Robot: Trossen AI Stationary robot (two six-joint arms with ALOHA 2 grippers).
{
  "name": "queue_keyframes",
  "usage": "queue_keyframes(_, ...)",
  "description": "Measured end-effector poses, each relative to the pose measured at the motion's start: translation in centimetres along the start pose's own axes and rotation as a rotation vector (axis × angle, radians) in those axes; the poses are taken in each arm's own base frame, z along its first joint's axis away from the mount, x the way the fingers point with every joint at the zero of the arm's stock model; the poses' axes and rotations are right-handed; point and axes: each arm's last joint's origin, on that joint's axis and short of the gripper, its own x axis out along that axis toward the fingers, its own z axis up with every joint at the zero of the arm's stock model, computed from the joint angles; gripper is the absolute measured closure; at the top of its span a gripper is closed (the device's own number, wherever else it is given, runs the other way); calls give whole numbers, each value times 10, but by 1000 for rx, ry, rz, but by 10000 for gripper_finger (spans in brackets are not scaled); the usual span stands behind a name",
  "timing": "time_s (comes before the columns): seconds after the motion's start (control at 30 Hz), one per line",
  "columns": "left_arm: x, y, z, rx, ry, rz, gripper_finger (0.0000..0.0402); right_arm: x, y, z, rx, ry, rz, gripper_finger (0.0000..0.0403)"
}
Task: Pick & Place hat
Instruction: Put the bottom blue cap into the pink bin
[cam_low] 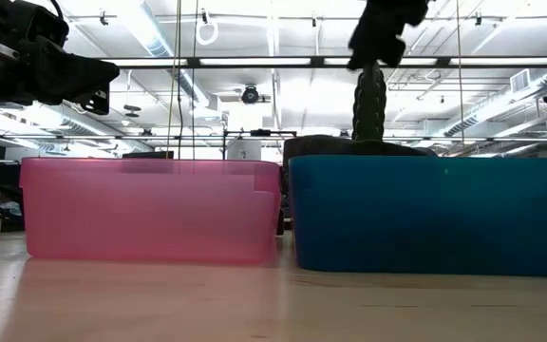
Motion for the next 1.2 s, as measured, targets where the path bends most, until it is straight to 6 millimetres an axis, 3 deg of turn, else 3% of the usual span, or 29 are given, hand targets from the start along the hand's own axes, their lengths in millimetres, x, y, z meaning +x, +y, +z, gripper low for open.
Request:
queue_keyframes(0.13,0,0,0,0,0,0,371,-34,-3,2,-61,-109,-12,234)
queue_keyframes(0.27,0,0,0,0,0,0,371,-66,5,-2,-191,-352,-10,234)
queue_keyframes(0.4,0,0,0,0,1,0,371,-85,8,-25,-308,-530,65,234)
queue_keyframes(0.53,0,0,0,0,-4,1,371,-102,-3,-55,-325,-650,85,234)
queue_keyframes(0.87,0,0,1,-1,-11,1,371,-117,-31,-129,-359,-964,94,234)
queue_keyframes(1.2,0,0,2,-78,-25,1,371,-119,-50,-186,-367,-1175,161,234)
